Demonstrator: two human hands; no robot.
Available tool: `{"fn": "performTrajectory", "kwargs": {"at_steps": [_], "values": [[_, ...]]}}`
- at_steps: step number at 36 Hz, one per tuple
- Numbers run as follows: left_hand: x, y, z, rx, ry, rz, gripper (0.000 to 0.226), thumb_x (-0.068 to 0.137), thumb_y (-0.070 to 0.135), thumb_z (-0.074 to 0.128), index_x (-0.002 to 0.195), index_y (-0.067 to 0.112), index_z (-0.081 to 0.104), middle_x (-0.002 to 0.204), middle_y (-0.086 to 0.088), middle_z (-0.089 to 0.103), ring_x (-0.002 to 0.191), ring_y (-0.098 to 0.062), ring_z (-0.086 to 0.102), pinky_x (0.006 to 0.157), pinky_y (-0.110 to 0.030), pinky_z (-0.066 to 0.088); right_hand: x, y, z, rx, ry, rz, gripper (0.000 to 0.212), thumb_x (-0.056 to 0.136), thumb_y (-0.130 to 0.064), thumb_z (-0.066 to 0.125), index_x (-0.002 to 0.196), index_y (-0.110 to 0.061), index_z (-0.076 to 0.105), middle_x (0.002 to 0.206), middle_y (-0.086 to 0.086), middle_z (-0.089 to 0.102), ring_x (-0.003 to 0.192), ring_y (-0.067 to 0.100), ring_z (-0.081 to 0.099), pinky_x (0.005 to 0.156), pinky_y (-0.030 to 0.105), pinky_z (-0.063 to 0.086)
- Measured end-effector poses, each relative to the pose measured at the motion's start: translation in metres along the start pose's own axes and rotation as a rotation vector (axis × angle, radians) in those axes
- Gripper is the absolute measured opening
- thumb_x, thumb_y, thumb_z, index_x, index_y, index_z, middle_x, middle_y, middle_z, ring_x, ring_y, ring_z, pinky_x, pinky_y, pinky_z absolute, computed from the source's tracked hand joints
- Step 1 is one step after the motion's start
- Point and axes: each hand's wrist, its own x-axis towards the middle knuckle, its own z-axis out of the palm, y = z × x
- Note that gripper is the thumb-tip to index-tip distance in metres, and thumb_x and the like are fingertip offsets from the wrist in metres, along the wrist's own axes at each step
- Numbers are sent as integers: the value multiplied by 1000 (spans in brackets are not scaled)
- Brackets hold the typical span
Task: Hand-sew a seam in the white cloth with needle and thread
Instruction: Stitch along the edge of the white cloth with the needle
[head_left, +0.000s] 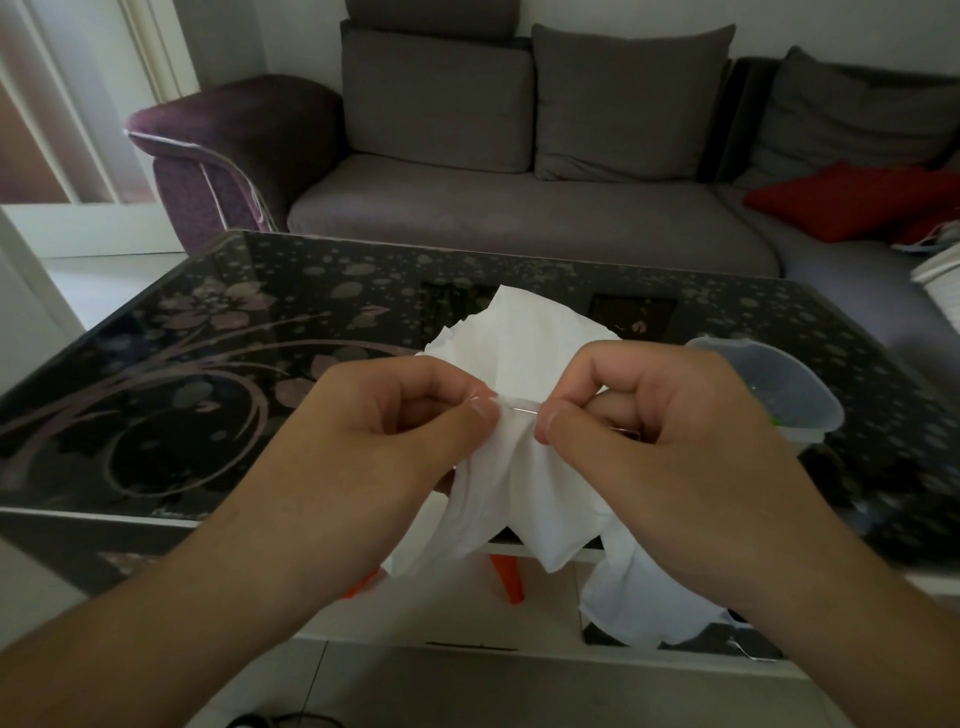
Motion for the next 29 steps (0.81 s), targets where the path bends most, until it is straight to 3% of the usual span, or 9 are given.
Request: {"fn": "performTrajectory", "kwargs": {"at_steps": [5,8,13,16,21,29], "values": [[1,-1,0,5,-1,10,15,93,23,66,92,20,80,87,4,81,82,-13,77,75,-27,61,1,1,1,3,-1,10,23,97,-16,65,74,-16,68,42,1,51,39,5,41,47,7,37],[1,-1,0,20,-3,21,14,93,24,65,92,22,79,86,6,80,82,-10,77,74,-21,62,1,3,1,-17,5,2,23,97,-18,65,74,-19,68,45,3,55,41,7,45,50,8,40],[1,-2,-1,39,-10,28,14,93,26,66,94,23,79,87,7,80,82,-10,77,73,-23,62,1,4,2,-36,9,3,22,97,-20,65,75,-21,68,47,2,58,45,13,53,55,9,44],[1,-2,0,54,-7,42,13,93,25,66,92,24,79,86,8,80,81,-9,77,75,-19,61,0,3,1,-31,6,3,23,96,-18,64,74,-19,68,46,3,56,43,14,49,53,7,42],[-1,-2,1,126,12,100,11,87,32,67,91,28,77,84,15,78,81,-4,75,74,-13,58,1,4,3,-71,15,2,22,96,-18,65,74,-19,67,47,2,56,52,20,57,59,6,44],[-1,-1,3,188,64,129,11,82,36,71,89,28,74,78,16,77,76,-2,75,73,-14,60,0,6,6,-121,38,-24,21,95,-23,64,74,-24,64,49,-4,57,56,12,62,64,8,48]]}}
